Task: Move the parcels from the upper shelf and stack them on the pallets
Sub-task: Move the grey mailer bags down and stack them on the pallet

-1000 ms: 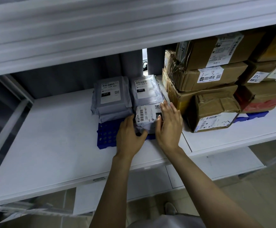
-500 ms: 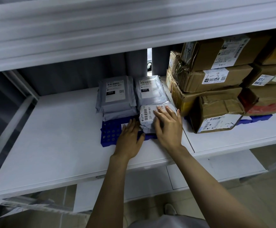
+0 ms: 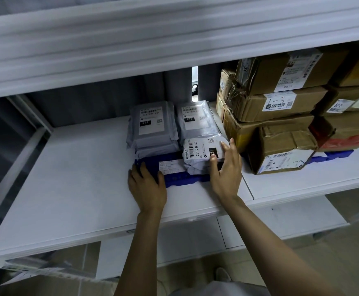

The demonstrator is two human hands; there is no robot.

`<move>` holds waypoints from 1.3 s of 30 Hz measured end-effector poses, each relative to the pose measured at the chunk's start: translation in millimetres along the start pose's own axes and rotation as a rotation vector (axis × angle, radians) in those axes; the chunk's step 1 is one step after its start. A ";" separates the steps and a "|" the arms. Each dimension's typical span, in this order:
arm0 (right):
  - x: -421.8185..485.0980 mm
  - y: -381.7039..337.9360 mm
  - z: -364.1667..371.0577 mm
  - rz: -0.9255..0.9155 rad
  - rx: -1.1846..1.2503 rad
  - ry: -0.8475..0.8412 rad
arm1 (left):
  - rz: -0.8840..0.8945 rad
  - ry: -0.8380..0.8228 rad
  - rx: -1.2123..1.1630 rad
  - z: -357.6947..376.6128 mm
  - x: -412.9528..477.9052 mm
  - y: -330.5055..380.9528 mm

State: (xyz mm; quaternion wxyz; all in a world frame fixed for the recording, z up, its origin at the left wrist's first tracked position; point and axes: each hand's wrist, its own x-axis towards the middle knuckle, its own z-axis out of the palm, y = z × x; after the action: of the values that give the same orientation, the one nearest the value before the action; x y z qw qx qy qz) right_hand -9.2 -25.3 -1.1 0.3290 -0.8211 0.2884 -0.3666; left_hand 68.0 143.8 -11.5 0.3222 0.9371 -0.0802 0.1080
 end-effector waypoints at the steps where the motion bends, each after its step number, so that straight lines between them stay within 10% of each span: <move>1: 1.0 -0.5 -0.3 0.024 0.014 0.002 | -0.053 -0.032 -0.001 -0.4 0.6 -0.8; 28: -12.2 -0.6 -6.0 0.137 0.052 0.065 | -0.019 0.118 -0.068 -15.4 -12.7 32.4; 39: -7.4 -2.2 -9.2 0.308 0.137 0.045 | 0.139 -0.185 -0.210 -8.6 -37.2 63.5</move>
State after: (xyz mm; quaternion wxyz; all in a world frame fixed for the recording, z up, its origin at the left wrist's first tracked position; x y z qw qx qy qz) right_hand -20.1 -21.7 2.3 0.4301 -0.7345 0.3923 -0.3488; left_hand 16.9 102.6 22.8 0.4016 0.8962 -0.1853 0.0343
